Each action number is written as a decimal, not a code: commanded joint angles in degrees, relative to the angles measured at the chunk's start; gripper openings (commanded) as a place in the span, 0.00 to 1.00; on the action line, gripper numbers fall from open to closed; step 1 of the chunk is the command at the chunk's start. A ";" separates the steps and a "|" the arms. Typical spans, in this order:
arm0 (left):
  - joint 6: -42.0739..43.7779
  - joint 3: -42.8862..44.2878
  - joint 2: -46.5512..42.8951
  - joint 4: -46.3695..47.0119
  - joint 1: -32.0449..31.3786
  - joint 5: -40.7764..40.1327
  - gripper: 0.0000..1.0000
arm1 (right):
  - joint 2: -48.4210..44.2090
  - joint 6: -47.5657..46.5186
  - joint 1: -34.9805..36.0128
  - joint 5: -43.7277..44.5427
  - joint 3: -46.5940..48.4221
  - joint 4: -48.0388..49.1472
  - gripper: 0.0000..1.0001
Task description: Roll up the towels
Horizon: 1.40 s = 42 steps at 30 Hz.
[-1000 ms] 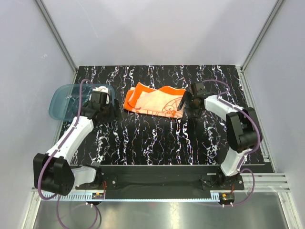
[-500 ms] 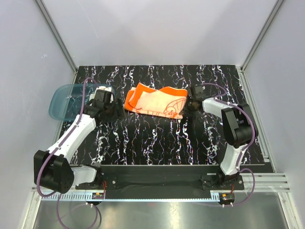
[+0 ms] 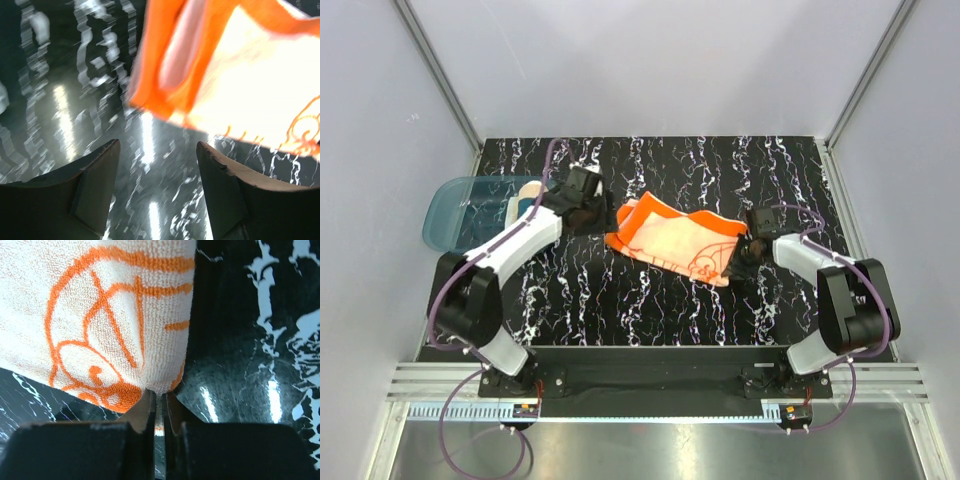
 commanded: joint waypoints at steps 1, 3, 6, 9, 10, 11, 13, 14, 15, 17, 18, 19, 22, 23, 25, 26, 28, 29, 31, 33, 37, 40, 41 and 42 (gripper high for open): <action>-0.29 5.89 6.27 4.89 -2.67 0.23 0.66 | -2.72 -1.96 0.12 0.31 -1.70 -3.31 0.00; -0.38 7.49 10.65 4.81 -4.16 -0.03 0.66 | -3.34 -1.96 0.21 0.14 -2.40 -3.75 0.00; -0.20 10.12 13.92 3.67 -5.31 -2.05 0.65 | -4.57 -1.26 0.12 -0.92 -2.75 -3.92 0.00; -1.08 10.84 16.22 2.61 -5.31 -4.34 0.65 | -5.01 -1.35 0.21 -1.01 -2.58 -4.54 0.00; -1.43 10.66 16.74 2.70 -5.31 -4.87 0.65 | -5.10 -1.43 0.21 -0.92 -2.49 -4.80 0.00; -1.43 10.57 16.75 2.70 -5.31 -4.96 0.65 | -5.19 -1.52 0.21 -1.01 -2.49 -4.80 0.00; -1.26 10.31 17.36 2.96 -5.31 -5.22 0.65 | -4.93 -1.52 0.21 -1.27 -2.58 -4.72 0.00; -1.17 10.22 17.62 3.14 -5.31 -5.31 0.65 | -4.84 -1.70 0.21 -1.36 -2.49 -4.72 0.00; -0.91 9.96 17.97 3.49 -5.31 -4.96 0.63 | -4.49 -1.52 0.12 -1.53 -2.58 -4.45 0.00; -0.82 9.69 18.24 4.80 -5.31 -4.43 0.60 | -4.31 -1.70 0.21 -1.53 -2.49 -4.36 0.00; -0.64 9.52 18.42 5.24 -5.31 -3.73 0.58 | -4.14 -1.78 0.21 -1.53 -2.58 -4.36 0.00; -0.47 9.52 18.50 5.77 -5.31 -3.38 0.53 | -4.05 -1.70 0.21 -1.53 -2.58 -4.36 0.00; -0.29 9.95 18.86 6.74 -5.40 -2.59 0.31 | -3.70 -1.61 0.21 -1.53 -2.66 -4.36 0.00; -0.20 10.04 19.03 6.83 -5.31 -2.24 0.22 | -3.70 -1.61 0.21 -1.45 -2.67 -4.28 0.00; -0.12 10.48 18.86 6.74 -5.31 -1.36 0.00 | -3.43 -1.35 0.21 -1.45 -2.75 -4.27 0.00; -0.12 10.48 18.51 6.65 -5.31 -1.18 0.00 | -3.17 -1.35 0.29 -1.45 -2.84 -4.19 0.00; -0.29 10.48 17.37 5.96 -5.31 -1.79 0.00 | -2.64 -1.08 0.21 -1.36 -2.93 -4.01 0.00; -0.38 10.40 15.45 5.95 -5.31 -2.23 0.00 | -2.38 -1.08 0.21 -1.36 -3.10 -4.01 0.00; -0.73 9.70 13.16 6.04 -5.31 -3.99 0.00 | -1.76 -0.73 0.21 -1.71 -3.28 -3.49 0.00; -0.82 8.73 10.25 6.13 -5.31 -5.65 0.00 | -1.15 -0.64 0.21 -2.23 -3.63 -3.13 0.00; -0.64 8.29 8.84 4.46 -5.13 -6.72 0.00 | -0.45 -0.73 0.21 -2.77 -3.63 -2.96 0.00; -0.91 5.83 7.79 6.03 -5.13 -6.98 0.00 | 0.17 -0.91 0.21 -2.77 -3.54 -2.87 0.00; -1.17 5.22 7.26 6.39 -5.13 -7.24 0.00 | 0.43 -0.91 0.21 -2.85 -3.46 -2.87 0.00; -1.26 4.60 6.91 6.74 -5.13 -8.03 0.00 | 0.78 -0.99 0.29 -3.20 -3.46 -2.87 0.00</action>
